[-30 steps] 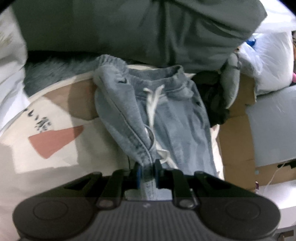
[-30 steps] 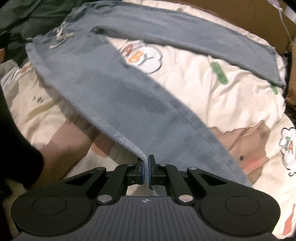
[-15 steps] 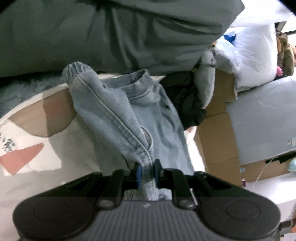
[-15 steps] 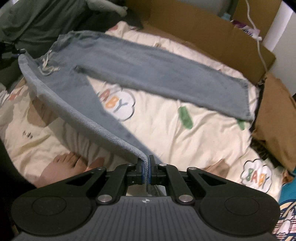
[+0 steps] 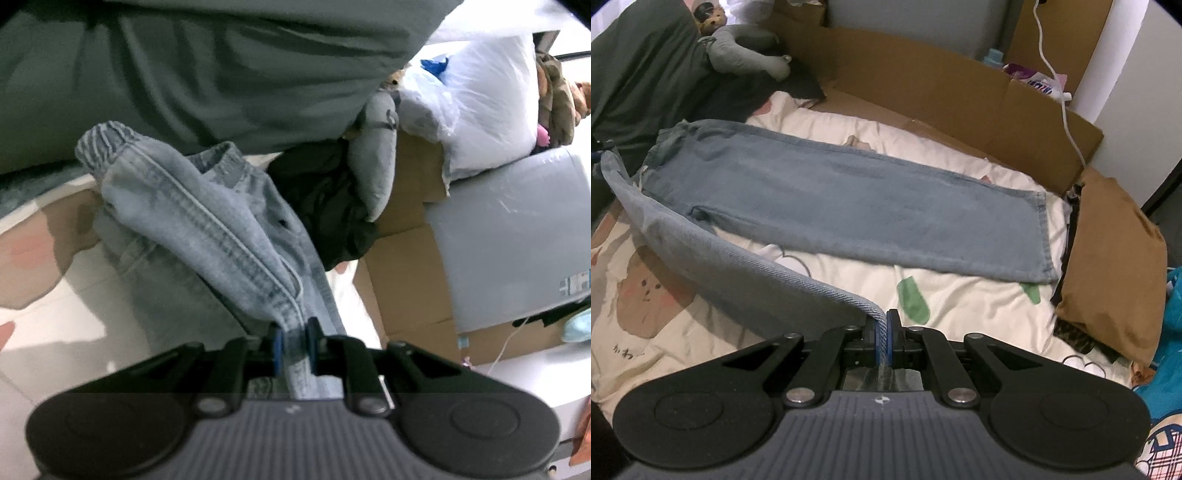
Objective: Fold clothes
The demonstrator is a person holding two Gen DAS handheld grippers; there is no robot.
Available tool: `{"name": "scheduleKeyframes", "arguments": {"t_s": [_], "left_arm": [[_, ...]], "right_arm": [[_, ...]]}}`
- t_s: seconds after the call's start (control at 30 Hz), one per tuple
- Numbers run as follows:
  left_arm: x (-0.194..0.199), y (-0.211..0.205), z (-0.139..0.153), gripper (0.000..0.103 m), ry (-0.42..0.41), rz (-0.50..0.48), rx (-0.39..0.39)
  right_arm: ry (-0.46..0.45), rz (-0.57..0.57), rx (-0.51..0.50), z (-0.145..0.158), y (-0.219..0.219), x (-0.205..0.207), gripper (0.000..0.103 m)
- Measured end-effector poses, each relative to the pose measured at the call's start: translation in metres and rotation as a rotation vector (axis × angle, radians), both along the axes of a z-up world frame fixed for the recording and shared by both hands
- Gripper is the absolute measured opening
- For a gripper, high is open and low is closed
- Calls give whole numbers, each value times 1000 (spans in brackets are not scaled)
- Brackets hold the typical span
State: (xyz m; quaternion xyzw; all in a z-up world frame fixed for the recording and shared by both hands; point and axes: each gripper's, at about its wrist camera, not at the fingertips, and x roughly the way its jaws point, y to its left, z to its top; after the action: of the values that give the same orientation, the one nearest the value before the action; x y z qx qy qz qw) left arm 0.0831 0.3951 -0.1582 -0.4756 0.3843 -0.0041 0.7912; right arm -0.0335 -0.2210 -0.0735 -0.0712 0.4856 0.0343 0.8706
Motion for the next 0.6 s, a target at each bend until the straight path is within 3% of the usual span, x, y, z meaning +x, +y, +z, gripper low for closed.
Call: {"name": "scheduleKeyframes", "arguments": {"t_s": [0.33,0.6], "left_arm": [[24,-14,1,9,12,8,38],[52,-24,-18,8,29,19,48]], "right_arm": [[-11,6,-15,-7,-12,24,2],[-59,-49,34,-20,-27,54,1]]}}
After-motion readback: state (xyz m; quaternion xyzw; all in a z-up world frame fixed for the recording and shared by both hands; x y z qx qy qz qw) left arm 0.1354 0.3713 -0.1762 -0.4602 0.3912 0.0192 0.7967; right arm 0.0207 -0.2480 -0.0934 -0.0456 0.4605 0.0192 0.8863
